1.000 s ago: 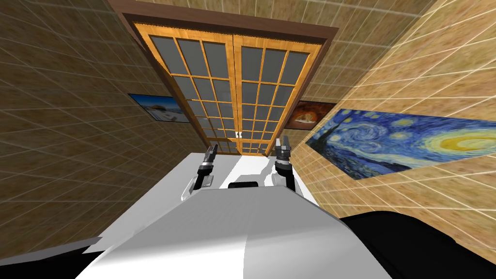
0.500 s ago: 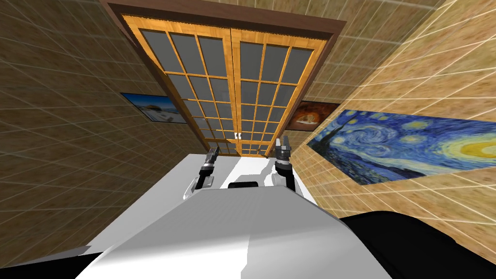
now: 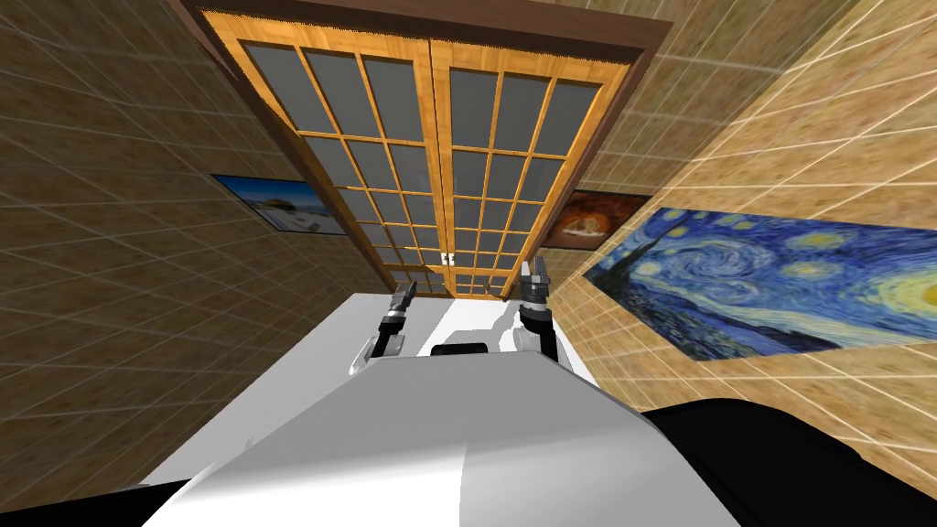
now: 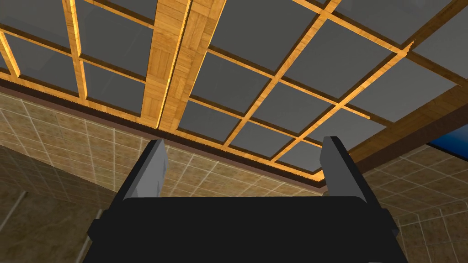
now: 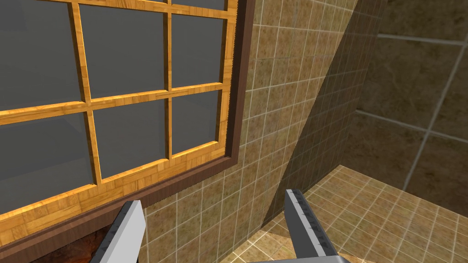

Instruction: Pull the door open

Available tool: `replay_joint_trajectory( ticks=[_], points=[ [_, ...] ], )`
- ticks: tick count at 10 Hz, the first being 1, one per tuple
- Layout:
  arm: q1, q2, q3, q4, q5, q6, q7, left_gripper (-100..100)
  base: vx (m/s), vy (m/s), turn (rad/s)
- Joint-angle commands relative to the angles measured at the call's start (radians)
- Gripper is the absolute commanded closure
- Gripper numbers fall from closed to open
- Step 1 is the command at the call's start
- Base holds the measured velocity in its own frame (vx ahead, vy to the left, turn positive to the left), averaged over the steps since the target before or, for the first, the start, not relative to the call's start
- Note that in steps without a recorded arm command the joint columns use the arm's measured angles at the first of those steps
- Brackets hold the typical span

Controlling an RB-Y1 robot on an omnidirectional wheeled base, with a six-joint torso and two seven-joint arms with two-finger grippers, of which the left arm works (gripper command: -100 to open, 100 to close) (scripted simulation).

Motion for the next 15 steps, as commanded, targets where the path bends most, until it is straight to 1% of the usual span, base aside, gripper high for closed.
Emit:
replay_joint_trajectory(
  ticks=[1,7,15],
  points=[
    [-0.015,0.005,0.002,0.049,-0.001,-0.015,-0.029,-100,0.093,-0.037,0.004],
    [-0.058,0.019,0.005,0.199,-0.007,-0.052,-0.126,-100,0.096,-0.032,0.0],
    [-0.111,0.034,0.009,0.381,-0.014,-0.097,-0.244,-100,0.099,-0.029,-0.001]
  ],
)
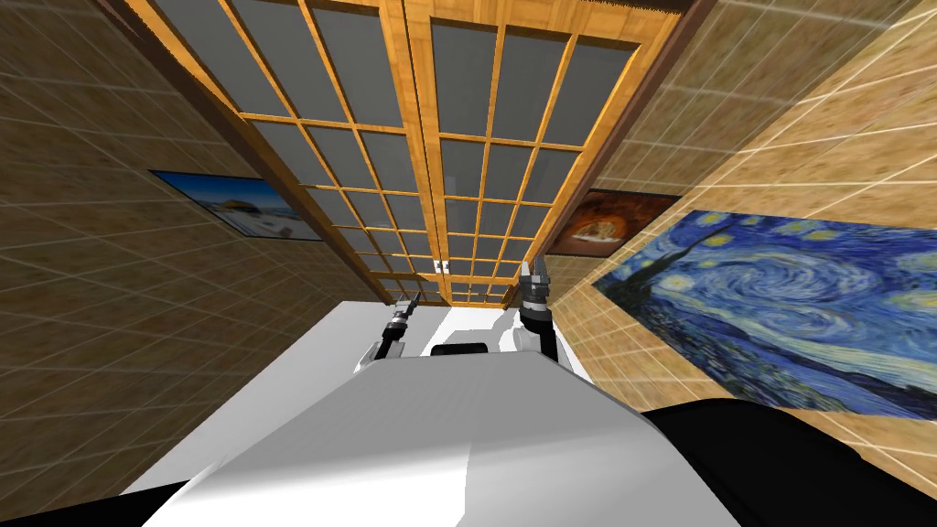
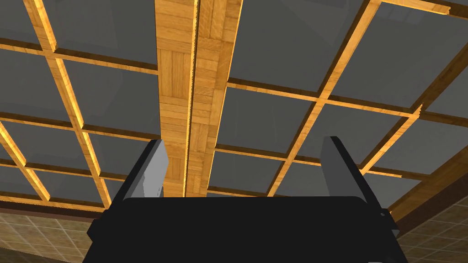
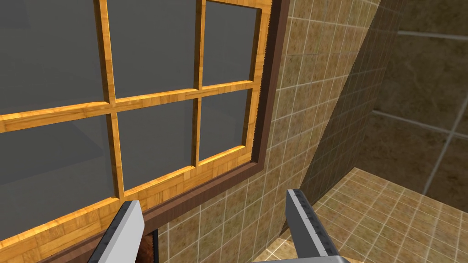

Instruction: Pull the door open

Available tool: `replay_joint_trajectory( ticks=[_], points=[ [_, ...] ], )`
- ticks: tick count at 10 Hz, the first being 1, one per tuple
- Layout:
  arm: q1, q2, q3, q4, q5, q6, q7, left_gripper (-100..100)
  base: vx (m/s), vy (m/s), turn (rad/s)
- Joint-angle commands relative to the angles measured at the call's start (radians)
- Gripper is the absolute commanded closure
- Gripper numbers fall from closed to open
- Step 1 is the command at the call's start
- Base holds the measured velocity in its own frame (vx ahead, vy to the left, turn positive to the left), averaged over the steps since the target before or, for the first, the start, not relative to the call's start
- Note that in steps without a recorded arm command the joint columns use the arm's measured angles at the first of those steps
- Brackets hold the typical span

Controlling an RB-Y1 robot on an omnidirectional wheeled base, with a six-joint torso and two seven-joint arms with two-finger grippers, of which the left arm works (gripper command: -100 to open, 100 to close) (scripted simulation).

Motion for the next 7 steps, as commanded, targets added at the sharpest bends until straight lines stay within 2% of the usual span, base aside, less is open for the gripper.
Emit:
replay_joint_trajectory(
  ticks=[1,3,4,7],
  points=[
    [-0.011,0.003,0.001,0.034,-0.001,-0.008,-0.024,-100,0.104,-0.02,-0.003],
    [-0.024,0.006,0.002,0.077,-0.003,-0.018,-0.051,-100,0.092,-0.014,-0.003],
    [-0.036,0.009,0.002,0.115,-0.004,-0.028,-0.076,-100,0.135,-0.029,-0.006],
    [-0.058,0.014,0.004,0.187,-0.007,-0.046,-0.123,-100,0.149,-0.039,-0.005]
  ],
)
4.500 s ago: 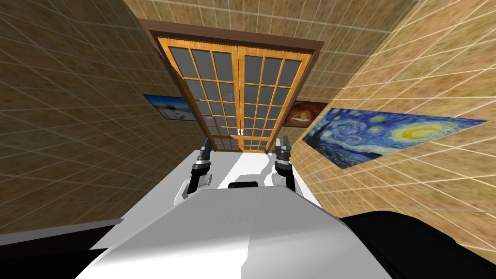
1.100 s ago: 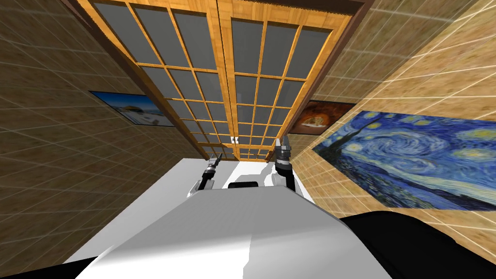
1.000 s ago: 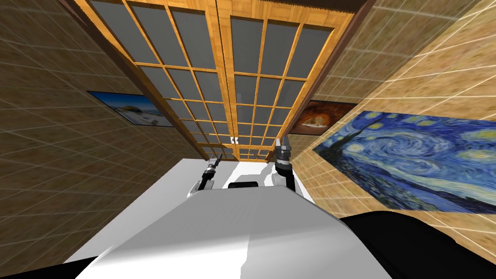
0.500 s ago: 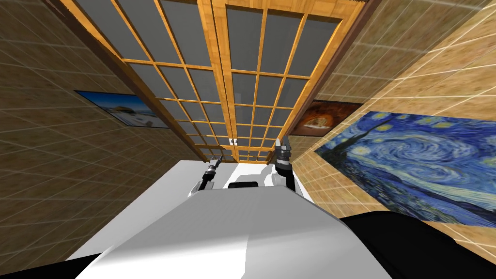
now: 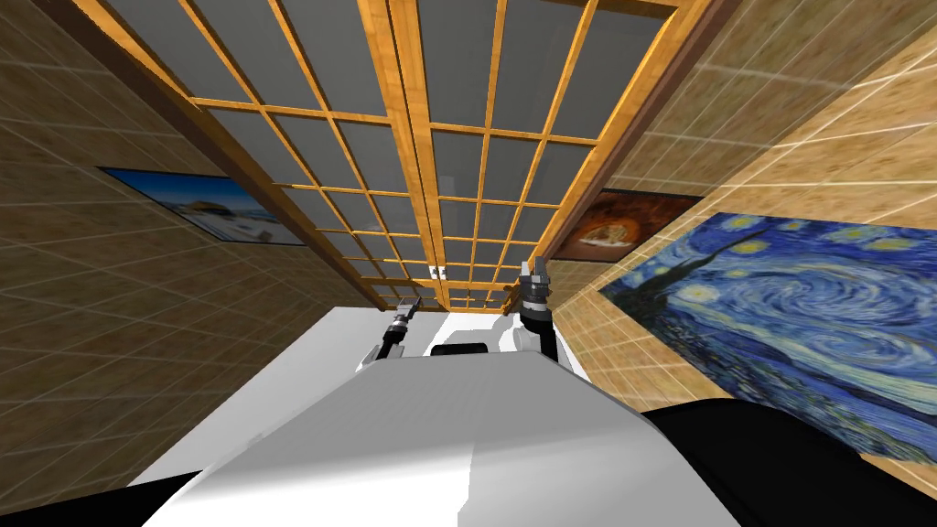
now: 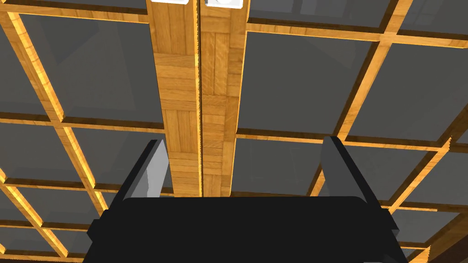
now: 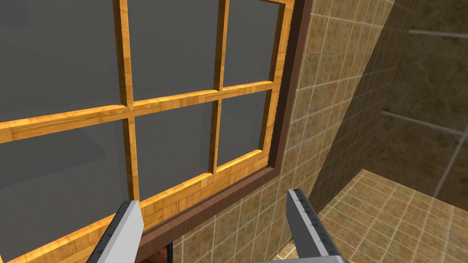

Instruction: Pull the door open

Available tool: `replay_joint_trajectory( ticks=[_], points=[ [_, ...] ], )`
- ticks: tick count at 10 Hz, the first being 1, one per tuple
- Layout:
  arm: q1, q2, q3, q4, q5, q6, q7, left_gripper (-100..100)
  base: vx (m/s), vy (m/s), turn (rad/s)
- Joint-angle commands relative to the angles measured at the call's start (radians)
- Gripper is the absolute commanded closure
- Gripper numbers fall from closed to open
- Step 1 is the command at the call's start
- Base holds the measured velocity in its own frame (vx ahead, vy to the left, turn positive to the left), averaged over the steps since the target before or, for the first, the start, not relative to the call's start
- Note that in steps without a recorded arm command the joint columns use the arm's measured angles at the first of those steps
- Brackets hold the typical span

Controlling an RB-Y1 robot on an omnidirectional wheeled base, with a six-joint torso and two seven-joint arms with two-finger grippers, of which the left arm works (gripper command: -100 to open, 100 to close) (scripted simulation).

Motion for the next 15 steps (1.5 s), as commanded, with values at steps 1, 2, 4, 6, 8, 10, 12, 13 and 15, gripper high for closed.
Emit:
replay_joint_trajectory(
  ticks=[1,2,4,6,8,10,12,13,15],
  points=[
    [-0.01,0.002,0.0,0.034,-0.002,-0.006,-0.03,-100,0.15,-0.05,-0.008],
    [-0.02,0.003,0.0,0.063,-0.004,-0.013,-0.049,-100,0.176,-0.046,-0.008],
    [-0.034,0.006,0.001,0.103,-0.005,-0.023,-0.076,-100,0.143,-0.027,-0.008],
    [-0.045,0.007,0.001,0.132,-0.006,-0.031,-0.095,-100,0.121,-0.027,-0.008],
    [-0.062,0.008,0.002,0.172,-0.008,-0.041,-0.122,-100,0.155,-0.023,-0.017],
    [-0.041,0.012,0.011,0.178,-0.002,-0.036,-0.123,-100,-0.001,0.002,0.028],
    [-0.028,0.016,0.019,0.194,0.004,-0.035,-0.13,-100,-0.163,0.009,0.036],
    [-0.028,0.016,0.019,0.194,0.004,-0.035,-0.13,-100,-0.096,0.001,0.013],
    [-0.003,0.021,0.039,0.227,0.017,-0.031,-0.147,-100,-0.144,0.022,0.03]
  ],
)
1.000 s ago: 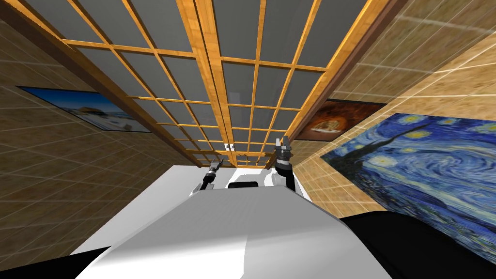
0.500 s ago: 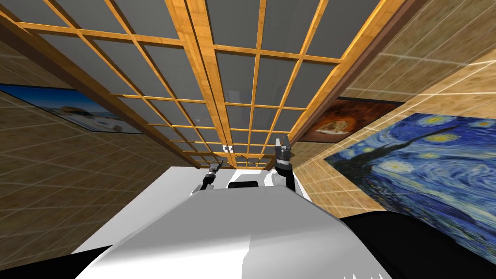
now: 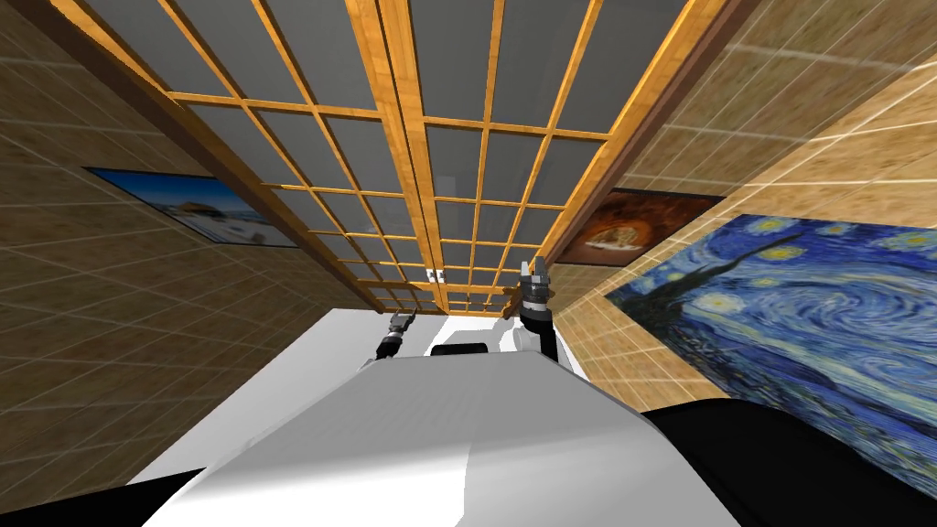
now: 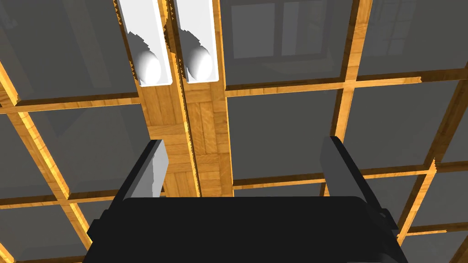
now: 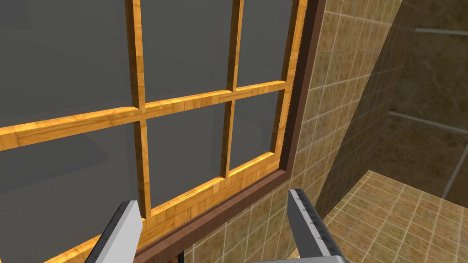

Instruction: Pull the door open

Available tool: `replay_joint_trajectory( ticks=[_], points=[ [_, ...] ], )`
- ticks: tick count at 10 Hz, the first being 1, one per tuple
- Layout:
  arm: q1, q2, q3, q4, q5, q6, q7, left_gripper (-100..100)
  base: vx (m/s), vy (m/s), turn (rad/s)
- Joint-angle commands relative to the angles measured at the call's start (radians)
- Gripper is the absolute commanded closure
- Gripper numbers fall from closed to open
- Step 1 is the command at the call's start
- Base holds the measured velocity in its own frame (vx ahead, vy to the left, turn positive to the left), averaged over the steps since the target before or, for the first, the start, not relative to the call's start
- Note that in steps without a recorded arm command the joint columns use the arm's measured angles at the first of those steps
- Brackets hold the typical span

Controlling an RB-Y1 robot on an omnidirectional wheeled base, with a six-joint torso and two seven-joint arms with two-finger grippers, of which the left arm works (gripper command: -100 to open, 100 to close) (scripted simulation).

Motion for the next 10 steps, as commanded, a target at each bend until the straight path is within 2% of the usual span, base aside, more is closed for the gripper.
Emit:
replay_joint_trajectory(
  ticks=[1,6,7,8,10],
  points=[
    [0.022,0.004,0.014,0.019,0.009,0.005,-0.014,-100,-0.185,0.03,0.038],
    [0.065,0.012,0.061,0.099,0.043,0.014,-0.062,-100,-0.165,0.008,0.021],
    [0.075,0.013,0.078,0.128,0.056,0.017,-0.081,-100,-0.135,0.033,-0.004],
    [0.075,0.013,0.078,0.126,0.056,0.017,-0.081,-100,-0.105,0.02,0.001],
    [0.08,0.012,0.093,0.153,0.068,0.019,-0.098,-100,-0.072,0.023,-0.009]
  ],
)
